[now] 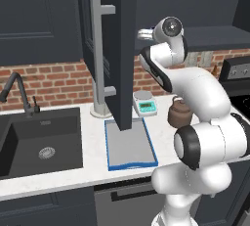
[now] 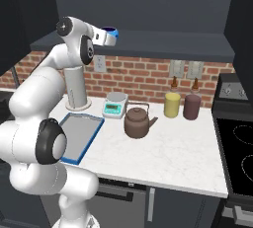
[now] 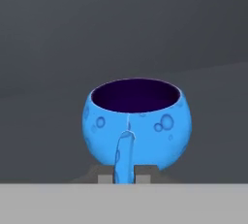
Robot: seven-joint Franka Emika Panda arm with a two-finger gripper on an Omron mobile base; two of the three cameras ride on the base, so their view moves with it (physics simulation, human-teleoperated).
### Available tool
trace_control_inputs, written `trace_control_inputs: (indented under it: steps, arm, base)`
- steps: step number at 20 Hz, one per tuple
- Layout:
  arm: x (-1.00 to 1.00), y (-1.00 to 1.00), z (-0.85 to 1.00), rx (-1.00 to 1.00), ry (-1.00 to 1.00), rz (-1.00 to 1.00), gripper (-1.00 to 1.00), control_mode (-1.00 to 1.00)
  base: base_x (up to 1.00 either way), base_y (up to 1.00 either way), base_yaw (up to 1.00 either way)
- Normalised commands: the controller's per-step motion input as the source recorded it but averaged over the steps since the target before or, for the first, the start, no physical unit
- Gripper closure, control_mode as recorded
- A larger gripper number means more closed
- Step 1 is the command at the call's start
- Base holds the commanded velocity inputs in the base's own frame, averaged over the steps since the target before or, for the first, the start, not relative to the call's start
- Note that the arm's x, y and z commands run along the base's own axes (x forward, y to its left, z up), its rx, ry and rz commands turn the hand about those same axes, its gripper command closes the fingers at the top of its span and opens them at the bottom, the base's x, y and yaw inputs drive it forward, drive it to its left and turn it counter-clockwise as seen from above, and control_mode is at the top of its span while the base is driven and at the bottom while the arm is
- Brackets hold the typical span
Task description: Pick the kettle from the counter and place it on the tray. Then pick the mug from the cabinet and place it on the tray. Then close the cabinet doors.
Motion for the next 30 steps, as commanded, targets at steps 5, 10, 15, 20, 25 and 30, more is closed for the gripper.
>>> trace_control_inputs:
  steps: [5,10,15,20,25,30]
  arm:
    - [0.00,0.00,0.00,0.00,0.00,0.00,1.00,-1.00]
    - [0.00,0.00,-0.01,0.00,0.00,0.00,1.00,-1.00]
    - [-0.11,0.00,-0.09,0.00,0.00,0.00,1.00,-1.00]
    - [-0.40,-0.01,-0.17,0.00,0.00,-0.02,1.00,-1.00]
    - [-0.87,-0.11,-0.10,0.04,-0.05,-0.07,1.00,-1.00]
    - [-1.00,-0.04,-0.06,0.00,-0.04,-0.10,1.00,-1.00]
  base:
    - [0.00,0.00,0.00]
    - [0.00,0.00,0.00]
    - [0.00,0.00,0.00]
    - [0.00,0.00,0.00]
    - [0.00,0.00,0.00]
    - [0.00,0.00,0.00]
